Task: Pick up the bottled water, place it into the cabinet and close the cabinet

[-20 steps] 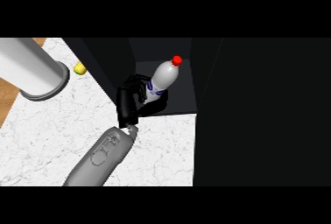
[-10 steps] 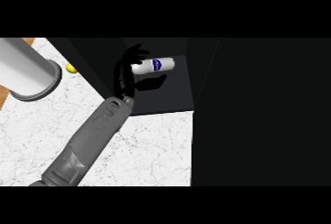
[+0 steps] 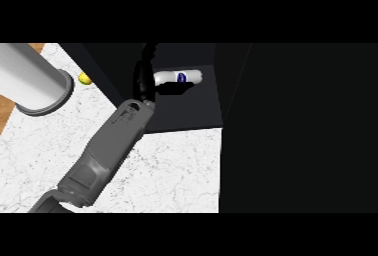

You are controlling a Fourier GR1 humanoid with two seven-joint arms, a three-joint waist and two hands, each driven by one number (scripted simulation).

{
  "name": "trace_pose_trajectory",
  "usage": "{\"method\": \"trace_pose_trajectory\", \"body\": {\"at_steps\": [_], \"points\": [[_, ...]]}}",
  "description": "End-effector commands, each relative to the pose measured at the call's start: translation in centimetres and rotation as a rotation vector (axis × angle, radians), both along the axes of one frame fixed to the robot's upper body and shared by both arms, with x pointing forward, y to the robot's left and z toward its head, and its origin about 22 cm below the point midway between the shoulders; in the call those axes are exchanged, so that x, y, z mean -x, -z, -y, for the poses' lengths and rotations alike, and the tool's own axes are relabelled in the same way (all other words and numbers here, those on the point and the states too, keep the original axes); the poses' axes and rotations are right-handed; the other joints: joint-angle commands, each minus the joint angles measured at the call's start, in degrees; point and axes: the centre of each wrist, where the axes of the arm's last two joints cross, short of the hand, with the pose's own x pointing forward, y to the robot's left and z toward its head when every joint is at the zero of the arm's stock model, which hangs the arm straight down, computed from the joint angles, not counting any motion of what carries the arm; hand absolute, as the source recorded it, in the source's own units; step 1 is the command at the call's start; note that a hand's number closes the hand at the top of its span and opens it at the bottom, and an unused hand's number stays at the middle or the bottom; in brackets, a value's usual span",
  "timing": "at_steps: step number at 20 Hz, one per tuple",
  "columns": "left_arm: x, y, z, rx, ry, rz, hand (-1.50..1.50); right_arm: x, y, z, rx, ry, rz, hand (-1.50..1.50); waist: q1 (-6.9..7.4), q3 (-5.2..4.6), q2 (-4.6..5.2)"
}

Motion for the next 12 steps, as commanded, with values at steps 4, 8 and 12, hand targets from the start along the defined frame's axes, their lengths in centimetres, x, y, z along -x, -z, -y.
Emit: {"method": "trace_pose_trajectory", "body": {"at_steps": [4,8,12], "points": [[-1.4,-0.9,-2.3,0.073,0.075,0.1,-1.5,0.3,-0.4,0.2,-0.006,0.012,0.009,-1.5,0.7,-0.53,0.92],[-1.9,-1.7,-3.9,0.212,0.145,0.165,-1.5,0.2,0.1,0.6,0.007,0.027,0.014,-1.5,1.84,-0.5,0.53],[-1.1,-0.2,-3.0,0.305,0.232,0.223,-1.5,0.2,0.0,0.9,0.021,0.043,0.007,-1.5,2.69,-0.46,0.16]]}}
